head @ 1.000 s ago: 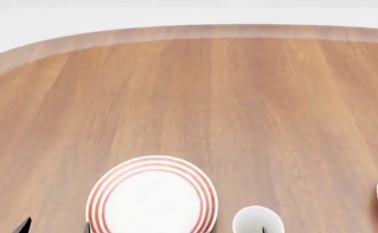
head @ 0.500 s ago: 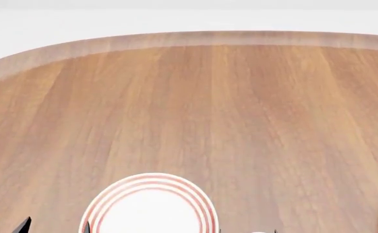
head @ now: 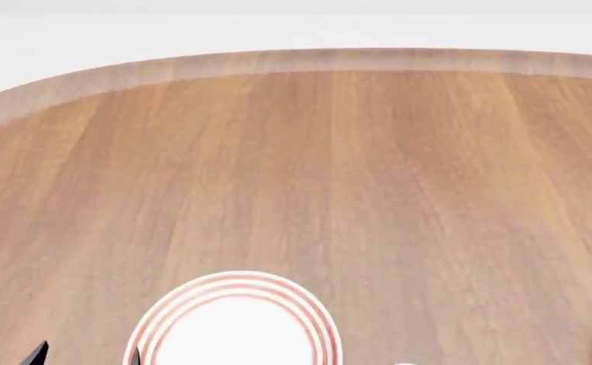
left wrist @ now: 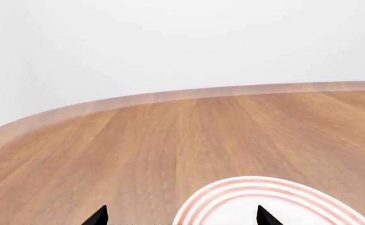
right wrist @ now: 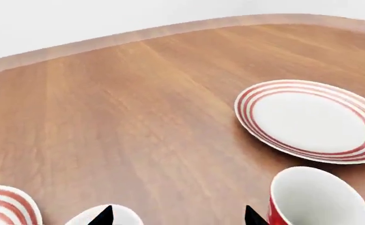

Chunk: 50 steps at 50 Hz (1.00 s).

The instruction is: Put the red mug on the left plate.

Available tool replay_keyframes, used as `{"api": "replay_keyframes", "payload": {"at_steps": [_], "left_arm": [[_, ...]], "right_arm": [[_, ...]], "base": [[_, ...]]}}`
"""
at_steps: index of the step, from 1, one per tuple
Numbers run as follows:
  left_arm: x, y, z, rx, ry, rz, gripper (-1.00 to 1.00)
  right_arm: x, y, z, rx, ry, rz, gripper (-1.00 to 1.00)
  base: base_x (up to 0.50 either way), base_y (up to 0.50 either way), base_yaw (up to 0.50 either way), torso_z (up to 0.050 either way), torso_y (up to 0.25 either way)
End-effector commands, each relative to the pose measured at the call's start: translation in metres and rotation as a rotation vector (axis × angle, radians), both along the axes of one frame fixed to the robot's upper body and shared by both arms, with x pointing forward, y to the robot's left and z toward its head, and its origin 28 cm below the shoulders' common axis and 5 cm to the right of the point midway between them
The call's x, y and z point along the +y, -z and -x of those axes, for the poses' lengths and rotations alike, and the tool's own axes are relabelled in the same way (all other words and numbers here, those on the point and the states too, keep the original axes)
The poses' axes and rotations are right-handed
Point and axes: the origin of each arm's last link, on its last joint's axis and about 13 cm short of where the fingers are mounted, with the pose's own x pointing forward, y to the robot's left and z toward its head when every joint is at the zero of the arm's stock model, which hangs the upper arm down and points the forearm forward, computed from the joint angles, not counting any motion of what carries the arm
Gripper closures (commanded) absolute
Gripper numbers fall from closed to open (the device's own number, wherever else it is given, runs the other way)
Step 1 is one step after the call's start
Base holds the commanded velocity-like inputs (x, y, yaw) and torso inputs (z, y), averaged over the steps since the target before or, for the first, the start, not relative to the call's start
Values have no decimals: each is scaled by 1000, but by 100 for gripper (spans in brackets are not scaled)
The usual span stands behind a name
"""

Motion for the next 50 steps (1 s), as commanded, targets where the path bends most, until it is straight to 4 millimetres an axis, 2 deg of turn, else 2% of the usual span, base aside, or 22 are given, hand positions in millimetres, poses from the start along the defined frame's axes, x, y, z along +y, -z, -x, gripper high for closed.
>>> {"api": "replay_keyframes", "payload": {"at_steps": [1, 2, 3, 17, 30, 42, 50], "left_arm": [[0, 1, -1, 6, -4, 0, -100], [0, 1, 0, 7, -7, -2, -100], [0, 1, 0, 7, -7, -2, -100], [0, 1, 0, 9, -9, 4, -100], [1, 1, 0, 8, -9, 6, -100], [0, 1, 0, 7, -9, 6, -100], [0, 0, 1, 6, -8, 5, -100]], "right_arm": [[-4, -28, 9, 32, 83, -83, -100], [-10, -78, -3, -99, 211, -185, -100], [-17, -77, 3, 5, 217, -228, -100], [-17, -85, 2, 5, 234, -254, -100], [-13, -78, -13, 76, 282, -343, -100], [-25, -80, -21, 77, 371, -402, -100], [-26, -83, -24, 83, 389, -448, -100]], "base": [[0, 0, 0, 0, 0], [0, 0, 0, 0, 0], [0, 0, 0, 0, 0], [0, 0, 0, 0, 0], [0, 0, 0, 0, 0], [0, 0, 0, 0, 0], [0, 0, 0, 0, 0]]}}
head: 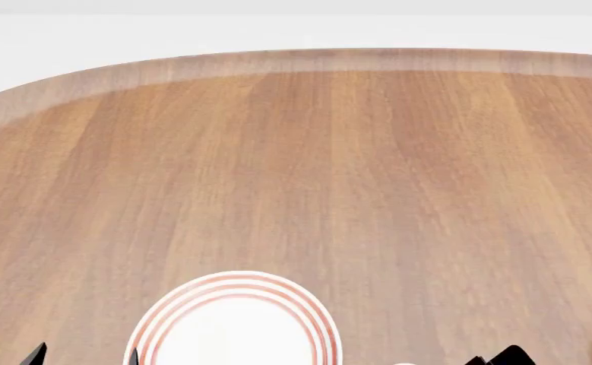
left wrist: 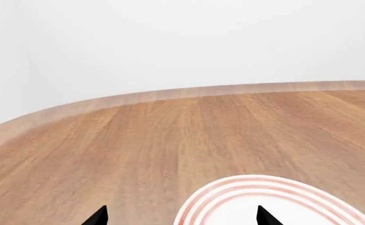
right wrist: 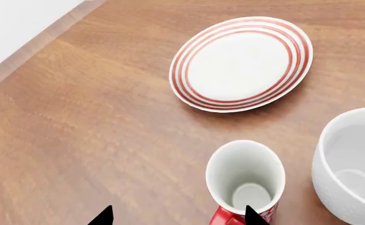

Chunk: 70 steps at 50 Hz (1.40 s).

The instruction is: Put the red mug on the left plate.

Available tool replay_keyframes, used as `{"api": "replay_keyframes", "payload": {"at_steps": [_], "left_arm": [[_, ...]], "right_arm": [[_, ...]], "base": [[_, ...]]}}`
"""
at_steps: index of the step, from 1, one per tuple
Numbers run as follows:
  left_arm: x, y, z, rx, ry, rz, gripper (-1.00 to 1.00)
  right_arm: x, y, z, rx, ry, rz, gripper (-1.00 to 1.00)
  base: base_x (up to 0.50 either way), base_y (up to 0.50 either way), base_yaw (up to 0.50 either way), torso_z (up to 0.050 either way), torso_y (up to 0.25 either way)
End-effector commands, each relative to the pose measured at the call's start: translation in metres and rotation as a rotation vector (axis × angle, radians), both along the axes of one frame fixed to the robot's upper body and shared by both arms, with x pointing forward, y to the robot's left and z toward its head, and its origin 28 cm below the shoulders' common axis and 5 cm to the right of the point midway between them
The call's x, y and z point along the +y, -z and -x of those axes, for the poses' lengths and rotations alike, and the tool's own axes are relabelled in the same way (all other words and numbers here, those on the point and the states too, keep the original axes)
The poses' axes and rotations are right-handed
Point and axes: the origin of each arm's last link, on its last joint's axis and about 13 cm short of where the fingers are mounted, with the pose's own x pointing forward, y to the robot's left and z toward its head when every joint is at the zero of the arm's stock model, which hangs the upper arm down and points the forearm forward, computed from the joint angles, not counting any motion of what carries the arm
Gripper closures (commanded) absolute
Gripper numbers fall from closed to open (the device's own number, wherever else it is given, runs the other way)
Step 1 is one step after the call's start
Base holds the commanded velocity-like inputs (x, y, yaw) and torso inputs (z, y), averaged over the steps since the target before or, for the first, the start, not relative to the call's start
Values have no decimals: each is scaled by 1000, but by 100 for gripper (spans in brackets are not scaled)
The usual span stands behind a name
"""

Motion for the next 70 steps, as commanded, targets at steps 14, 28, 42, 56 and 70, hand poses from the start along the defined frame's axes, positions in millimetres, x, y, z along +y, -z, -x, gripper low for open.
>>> {"api": "replay_keyframes", "payload": {"at_steps": [14, 28, 42, 56, 70], "left_arm": [[-1, -1, 2, -1, 2, -2, -100], [0, 0, 1, 0, 1, -3, -100], [0, 1, 0, 2, 1, -3, -100], [0, 0, 0, 1, 1, -3, -100], [0, 1, 0, 1, 1, -2, -100]], "right_arm": [[0, -4, -6, 14, 71, -155, -100], [-2, -1, -15, 26, 98, -177, -100], [-7, 9, -24, 42, 136, -184, -100], [-9, 19, -23, 47, 156, -203, -100], [-7, 20, -22, 57, 139, -197, -100]], "base": [[0, 0, 0, 0, 0], [0, 0, 0, 0, 0], [0, 0, 0, 0, 0], [0, 0, 0, 0, 0], [0, 0, 0, 0, 0]]}}
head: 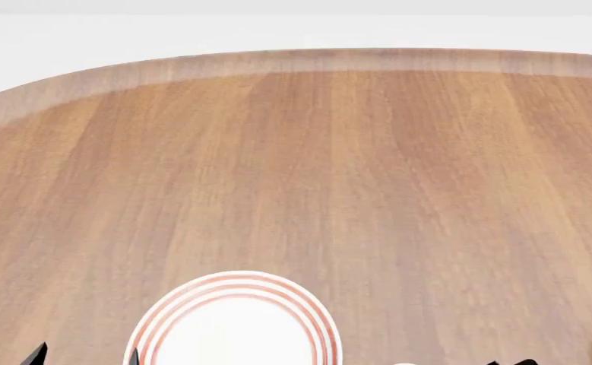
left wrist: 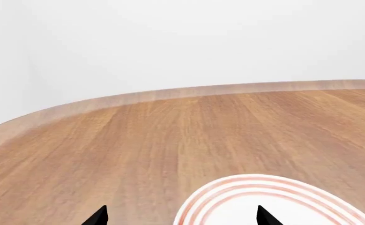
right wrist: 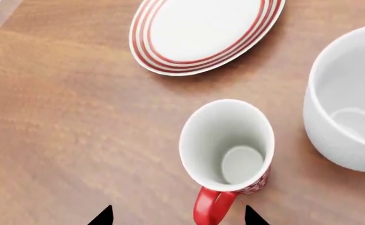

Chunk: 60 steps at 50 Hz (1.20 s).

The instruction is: Put the red mug on the left plate.

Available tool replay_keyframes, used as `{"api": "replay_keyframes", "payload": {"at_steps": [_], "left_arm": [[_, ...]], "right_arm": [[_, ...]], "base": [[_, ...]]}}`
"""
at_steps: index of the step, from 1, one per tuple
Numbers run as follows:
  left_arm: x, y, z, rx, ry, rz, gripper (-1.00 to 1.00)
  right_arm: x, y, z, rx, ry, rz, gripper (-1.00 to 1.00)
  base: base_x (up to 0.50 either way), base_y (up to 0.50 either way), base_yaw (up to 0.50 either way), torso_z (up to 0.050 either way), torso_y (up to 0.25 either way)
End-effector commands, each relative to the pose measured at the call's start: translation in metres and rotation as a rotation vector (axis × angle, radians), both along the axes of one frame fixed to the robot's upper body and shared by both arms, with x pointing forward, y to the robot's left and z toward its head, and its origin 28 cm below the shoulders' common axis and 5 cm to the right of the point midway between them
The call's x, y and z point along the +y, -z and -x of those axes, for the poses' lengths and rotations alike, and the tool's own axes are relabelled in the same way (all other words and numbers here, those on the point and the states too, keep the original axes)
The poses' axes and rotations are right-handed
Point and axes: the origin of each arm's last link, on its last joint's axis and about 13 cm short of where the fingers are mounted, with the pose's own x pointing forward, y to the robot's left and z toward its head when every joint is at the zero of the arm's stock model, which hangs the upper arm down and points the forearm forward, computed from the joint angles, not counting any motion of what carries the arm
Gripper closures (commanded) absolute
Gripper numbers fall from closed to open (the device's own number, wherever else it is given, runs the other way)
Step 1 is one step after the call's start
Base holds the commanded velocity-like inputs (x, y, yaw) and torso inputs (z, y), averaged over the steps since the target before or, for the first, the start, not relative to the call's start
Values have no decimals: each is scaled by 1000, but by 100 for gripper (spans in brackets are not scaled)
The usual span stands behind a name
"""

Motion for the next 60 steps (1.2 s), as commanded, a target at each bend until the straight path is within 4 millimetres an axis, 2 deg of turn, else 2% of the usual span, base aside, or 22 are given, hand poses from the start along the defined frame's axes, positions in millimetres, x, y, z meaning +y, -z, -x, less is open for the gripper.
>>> {"api": "replay_keyframes", "payload": {"at_steps": [1, 9, 14, 23, 60], "left_arm": [[0, 0, 0, 0, 0, 0, -100], [0, 0, 0, 0, 0, 0, -100], [0, 0, -1, 1, 0, 1, -100], [1, 1, -1, 1, 0, 0, -100], [1, 1, -2, -1, 1, -2, -100]], "right_arm": [[1, 2, 0, 4, -3, -1, -100], [1, 2, 0, 4, -3, -1, -100], [-2, 14, -10, 39, 11, -7, -100], [-2, 22, -15, 70, 14, -7, -100], [0, 33, -26, 80, -8, -30, -100]], "base": [[0, 0, 0, 0, 0], [0, 0, 0, 0, 0], [0, 0, 0, 0, 0], [0, 0, 0, 0, 0], [0, 0, 0, 0, 0]]}}
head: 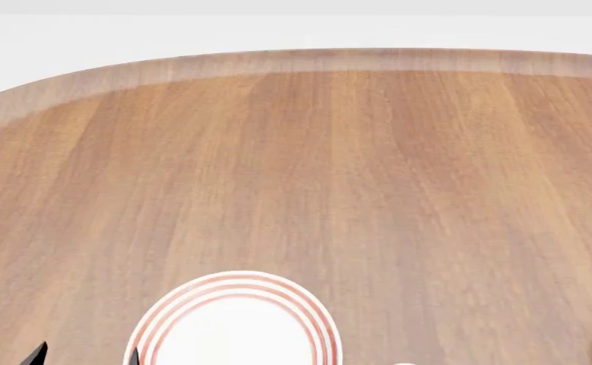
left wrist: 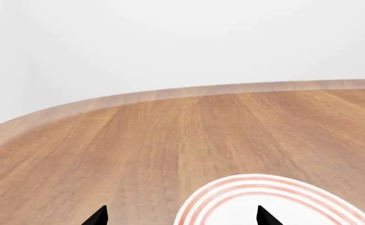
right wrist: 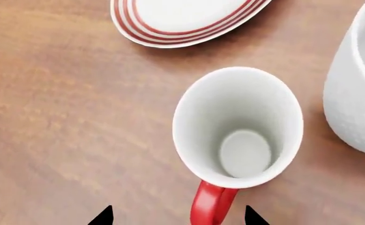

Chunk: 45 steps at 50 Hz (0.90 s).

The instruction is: Put the red mug on the left plate.

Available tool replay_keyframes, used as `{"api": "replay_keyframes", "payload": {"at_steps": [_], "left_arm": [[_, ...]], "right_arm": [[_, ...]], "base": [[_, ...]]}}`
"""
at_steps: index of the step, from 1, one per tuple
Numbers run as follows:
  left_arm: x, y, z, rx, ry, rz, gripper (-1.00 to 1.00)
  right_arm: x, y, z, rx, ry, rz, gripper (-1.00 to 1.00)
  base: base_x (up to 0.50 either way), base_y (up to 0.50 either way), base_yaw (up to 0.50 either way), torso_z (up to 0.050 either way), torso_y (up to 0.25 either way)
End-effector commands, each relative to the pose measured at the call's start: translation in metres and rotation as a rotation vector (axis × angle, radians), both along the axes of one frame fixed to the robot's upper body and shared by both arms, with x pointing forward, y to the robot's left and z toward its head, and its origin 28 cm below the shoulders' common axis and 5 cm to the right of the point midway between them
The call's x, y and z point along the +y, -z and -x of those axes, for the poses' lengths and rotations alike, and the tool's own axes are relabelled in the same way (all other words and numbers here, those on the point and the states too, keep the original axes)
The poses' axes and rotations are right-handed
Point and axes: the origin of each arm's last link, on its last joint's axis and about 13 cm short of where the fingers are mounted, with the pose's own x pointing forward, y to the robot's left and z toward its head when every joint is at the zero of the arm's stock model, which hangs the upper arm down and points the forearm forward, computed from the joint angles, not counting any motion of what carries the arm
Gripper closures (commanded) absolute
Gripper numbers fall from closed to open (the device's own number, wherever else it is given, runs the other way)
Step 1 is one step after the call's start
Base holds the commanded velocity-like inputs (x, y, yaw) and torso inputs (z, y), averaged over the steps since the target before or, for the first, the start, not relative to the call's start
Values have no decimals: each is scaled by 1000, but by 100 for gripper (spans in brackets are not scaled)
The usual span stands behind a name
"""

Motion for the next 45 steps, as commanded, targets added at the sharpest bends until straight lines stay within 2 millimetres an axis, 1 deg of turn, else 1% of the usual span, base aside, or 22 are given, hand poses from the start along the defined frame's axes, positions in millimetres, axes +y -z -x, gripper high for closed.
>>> {"api": "replay_keyframes", "payload": {"at_steps": [1, 30, 39, 40, 45], "left_arm": [[0, 0, -1, -1, 0, -1, -100], [0, 0, 1, 1, -2, -4, -100], [0, 0, 1, 0, -2, -4, -100], [0, 0, 1, 0, -2, -4, -100], [0, 0, 1, 0, -2, -4, -100]], "right_arm": [[0, 4, -4, 3, -2, 2, -100], [2, 17, -11, 51, -18, -12, -100], [2, 16, -11, 52, -17, -8, -100], [2, 16, -11, 51, -17, -8, 100], [1, 15, -10, 46, -17, -5, 100]], "base": [[0, 0, 0, 0, 0], [0, 0, 0, 0, 0], [0, 0, 0, 0, 0], [0, 0, 0, 0, 0], [0, 0, 0, 0, 0]]}}
